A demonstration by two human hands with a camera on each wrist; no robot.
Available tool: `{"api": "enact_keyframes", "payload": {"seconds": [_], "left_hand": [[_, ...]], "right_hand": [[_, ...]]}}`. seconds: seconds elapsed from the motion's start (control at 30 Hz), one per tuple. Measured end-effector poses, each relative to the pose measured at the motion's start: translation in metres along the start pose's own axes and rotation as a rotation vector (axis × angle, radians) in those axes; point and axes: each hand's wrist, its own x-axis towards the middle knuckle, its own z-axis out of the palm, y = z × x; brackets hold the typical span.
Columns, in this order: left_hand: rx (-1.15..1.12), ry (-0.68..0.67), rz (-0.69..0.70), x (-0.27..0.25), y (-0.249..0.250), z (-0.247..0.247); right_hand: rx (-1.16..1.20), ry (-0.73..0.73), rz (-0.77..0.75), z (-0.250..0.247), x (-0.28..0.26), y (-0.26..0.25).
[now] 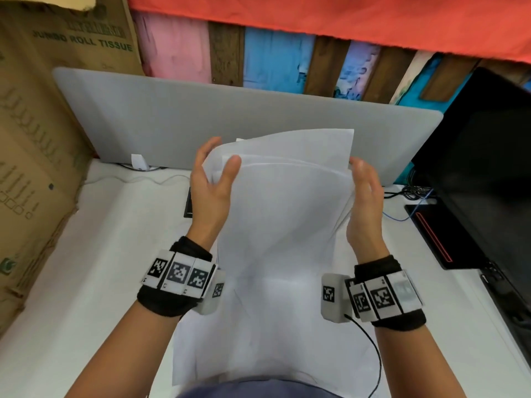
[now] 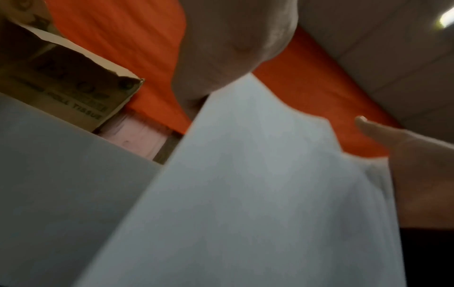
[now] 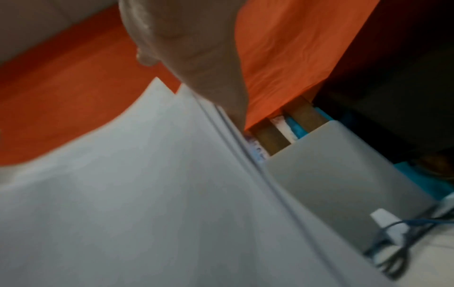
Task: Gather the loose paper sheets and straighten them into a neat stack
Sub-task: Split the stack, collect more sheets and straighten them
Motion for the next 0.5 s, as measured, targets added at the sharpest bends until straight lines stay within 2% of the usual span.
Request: {"api": "enact_keyframes", "payload": {"seconds": [0.17,0.33,0.43,0.5], "left_hand": [[-0.035,0.203,0.029,0.010,0.008,0.020],[0.140,0.176,0.079,0.006,0.002,0.027],[0.142,0.183,0.090,0.004,0.000,0.024],[0.111,0.130,0.107,0.003,-0.004,0.016]], "right_hand": [[0.081,0.149,-0.056,0.019,0.002,-0.013],[0.017,0.231,-0.062,0.016,0.010,-0.009],[-0.039,0.250,-0.070,0.012,0.009,-0.002],[-0.027,0.235,-0.046,0.004,0.009,0.007]]}}
